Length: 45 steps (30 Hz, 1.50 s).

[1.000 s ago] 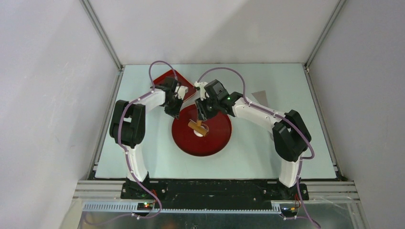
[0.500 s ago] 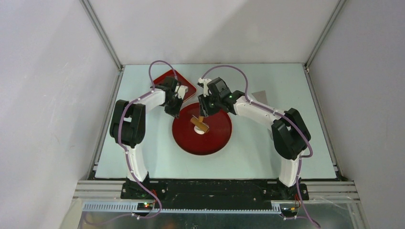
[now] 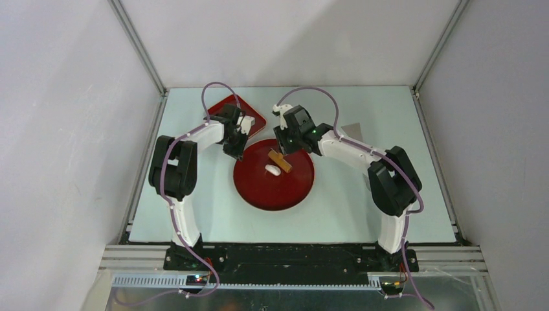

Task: Roll out the dumpling wrappers from the dough
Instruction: Flatten out the dough on the work surface.

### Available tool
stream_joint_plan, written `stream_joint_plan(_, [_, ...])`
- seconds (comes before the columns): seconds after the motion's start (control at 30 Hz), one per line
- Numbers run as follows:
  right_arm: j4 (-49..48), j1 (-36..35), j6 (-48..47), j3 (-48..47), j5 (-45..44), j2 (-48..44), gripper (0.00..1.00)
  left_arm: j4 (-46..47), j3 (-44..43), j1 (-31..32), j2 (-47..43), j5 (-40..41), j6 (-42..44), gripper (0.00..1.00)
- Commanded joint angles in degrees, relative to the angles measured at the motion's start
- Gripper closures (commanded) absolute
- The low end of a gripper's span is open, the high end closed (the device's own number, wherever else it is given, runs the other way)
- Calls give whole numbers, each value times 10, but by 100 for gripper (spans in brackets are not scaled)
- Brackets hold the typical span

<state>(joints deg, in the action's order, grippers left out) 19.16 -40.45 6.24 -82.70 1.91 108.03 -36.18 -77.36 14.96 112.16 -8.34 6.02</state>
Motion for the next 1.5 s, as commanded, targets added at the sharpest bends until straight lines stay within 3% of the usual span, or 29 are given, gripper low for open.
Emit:
stream_joint_plan(0.0, [22, -1, -55, 11, -54, -10, 100, -1, -7, -5, 16, 8, 4, 100])
stream_joint_plan(0.47, [-5, -76, -276, -31, -26, -82, 100, -2, -7, -4, 17, 7, 4, 100])
stream_joint_plan(0.7, [44, -79, -361, -77, 74, -72, 100, -4, -8, -5, 18, 7, 4, 100])
stream_joint_plan(1.47, [99, -92, -380, 48, 220, -65, 100, -3, -8, -5, 17, 5, 4, 100])
